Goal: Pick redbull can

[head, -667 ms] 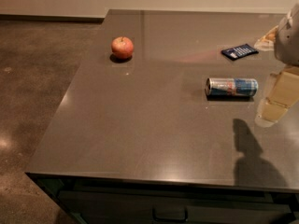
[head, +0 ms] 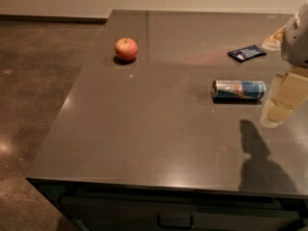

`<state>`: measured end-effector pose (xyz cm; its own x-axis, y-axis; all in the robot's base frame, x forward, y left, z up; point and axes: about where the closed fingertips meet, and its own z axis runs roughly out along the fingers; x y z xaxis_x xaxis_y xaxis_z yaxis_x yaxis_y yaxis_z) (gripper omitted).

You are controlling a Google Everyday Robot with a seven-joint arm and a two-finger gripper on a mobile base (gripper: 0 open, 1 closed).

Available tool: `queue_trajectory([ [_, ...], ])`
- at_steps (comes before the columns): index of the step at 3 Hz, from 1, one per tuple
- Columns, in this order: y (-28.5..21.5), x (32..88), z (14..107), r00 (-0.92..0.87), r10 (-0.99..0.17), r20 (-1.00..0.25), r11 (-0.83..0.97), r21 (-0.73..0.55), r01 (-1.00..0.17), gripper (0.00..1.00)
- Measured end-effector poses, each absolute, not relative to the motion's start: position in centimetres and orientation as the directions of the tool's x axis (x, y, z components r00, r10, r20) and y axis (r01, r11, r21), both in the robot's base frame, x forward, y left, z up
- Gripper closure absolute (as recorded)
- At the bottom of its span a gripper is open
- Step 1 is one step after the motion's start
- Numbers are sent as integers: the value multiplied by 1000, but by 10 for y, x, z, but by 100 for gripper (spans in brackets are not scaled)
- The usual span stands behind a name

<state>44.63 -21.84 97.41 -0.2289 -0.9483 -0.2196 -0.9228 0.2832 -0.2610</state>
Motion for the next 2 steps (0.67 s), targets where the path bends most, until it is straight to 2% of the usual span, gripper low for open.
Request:
queue_trajectory([
  [2,-228,496,947,-246,-946,-212,300,-281,-912,0],
])
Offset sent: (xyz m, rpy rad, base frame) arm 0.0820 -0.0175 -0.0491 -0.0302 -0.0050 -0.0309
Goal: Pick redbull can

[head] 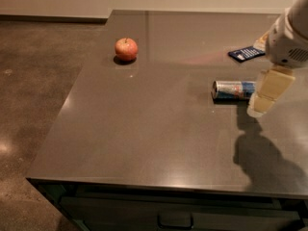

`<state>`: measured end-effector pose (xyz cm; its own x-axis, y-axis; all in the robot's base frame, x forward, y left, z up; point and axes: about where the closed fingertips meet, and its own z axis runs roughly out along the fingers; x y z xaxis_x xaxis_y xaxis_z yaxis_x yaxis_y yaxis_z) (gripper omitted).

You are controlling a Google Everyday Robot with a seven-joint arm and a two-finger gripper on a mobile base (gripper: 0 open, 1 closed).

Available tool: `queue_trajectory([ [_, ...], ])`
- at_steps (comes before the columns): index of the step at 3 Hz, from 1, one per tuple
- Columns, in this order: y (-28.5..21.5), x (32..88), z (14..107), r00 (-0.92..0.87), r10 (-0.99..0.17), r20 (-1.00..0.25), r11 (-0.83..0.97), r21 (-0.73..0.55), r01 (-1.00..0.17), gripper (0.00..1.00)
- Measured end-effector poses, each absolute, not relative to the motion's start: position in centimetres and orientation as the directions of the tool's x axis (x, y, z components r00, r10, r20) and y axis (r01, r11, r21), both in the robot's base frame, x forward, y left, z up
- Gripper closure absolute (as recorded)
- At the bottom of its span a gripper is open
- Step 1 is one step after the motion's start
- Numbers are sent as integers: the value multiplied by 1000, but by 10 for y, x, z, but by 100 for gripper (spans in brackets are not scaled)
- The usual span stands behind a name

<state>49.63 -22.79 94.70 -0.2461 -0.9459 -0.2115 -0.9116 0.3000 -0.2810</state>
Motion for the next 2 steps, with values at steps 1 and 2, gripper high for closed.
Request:
queue_trajectory([
  [1,-233,522,925,-244,-952,-186,286,-251,-925,0],
  [2,-240,543,904,-246,-955,-165,278,-212,-937,0],
])
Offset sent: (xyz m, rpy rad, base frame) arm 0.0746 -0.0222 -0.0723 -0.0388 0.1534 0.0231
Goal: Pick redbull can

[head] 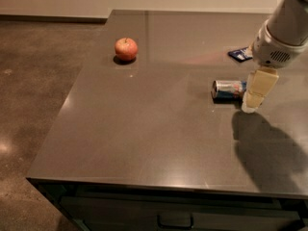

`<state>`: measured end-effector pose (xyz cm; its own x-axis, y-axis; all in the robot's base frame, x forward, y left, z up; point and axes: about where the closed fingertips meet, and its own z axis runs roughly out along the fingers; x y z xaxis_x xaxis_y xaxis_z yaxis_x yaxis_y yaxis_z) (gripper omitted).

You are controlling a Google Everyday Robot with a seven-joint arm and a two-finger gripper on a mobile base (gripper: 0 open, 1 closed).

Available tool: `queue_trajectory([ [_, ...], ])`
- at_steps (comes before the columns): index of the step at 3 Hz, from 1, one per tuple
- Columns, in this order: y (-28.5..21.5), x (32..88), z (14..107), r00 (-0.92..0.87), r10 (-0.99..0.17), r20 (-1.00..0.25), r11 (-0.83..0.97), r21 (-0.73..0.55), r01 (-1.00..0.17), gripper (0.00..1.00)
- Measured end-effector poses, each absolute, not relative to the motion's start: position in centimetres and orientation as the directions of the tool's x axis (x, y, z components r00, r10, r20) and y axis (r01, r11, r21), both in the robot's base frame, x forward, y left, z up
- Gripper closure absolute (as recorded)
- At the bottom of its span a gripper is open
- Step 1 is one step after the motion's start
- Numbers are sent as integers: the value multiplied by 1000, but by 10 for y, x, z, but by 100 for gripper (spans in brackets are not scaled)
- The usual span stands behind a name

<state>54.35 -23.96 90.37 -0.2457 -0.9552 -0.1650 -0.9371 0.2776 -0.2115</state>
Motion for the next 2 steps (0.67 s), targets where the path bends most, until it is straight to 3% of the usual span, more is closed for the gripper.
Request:
queue_trajectory([
  [2,-248,569,861,-245,-962,-125,261,-138,-955,0],
])
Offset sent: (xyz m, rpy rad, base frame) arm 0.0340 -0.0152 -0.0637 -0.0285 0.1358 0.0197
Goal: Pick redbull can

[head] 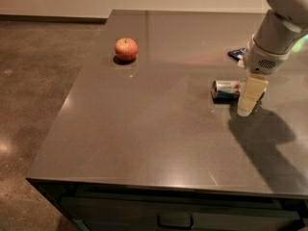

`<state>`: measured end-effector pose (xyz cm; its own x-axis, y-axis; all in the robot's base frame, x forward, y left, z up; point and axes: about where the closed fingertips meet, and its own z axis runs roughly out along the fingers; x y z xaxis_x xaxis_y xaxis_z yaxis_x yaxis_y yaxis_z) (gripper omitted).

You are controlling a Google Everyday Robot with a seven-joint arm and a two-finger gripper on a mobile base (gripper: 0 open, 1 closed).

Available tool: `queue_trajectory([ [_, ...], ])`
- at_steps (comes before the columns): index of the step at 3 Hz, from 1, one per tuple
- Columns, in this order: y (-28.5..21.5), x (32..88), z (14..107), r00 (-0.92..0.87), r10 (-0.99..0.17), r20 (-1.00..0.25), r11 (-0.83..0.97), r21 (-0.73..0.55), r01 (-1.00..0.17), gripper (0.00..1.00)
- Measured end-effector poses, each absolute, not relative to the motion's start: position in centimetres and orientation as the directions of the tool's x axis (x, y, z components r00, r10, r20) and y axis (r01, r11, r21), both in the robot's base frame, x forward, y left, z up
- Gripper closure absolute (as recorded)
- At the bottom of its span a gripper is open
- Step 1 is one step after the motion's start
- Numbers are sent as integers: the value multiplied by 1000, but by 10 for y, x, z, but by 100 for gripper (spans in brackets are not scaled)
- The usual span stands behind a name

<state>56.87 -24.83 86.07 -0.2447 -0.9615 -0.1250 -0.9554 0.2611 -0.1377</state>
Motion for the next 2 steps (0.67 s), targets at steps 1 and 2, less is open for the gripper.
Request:
queue_trajectory([
  [1,-250,574,848,-239,-964,-117,252,-110,-962,16],
  [2,-250,577,843,-233,-965,-118,244,-87,-966,39],
])
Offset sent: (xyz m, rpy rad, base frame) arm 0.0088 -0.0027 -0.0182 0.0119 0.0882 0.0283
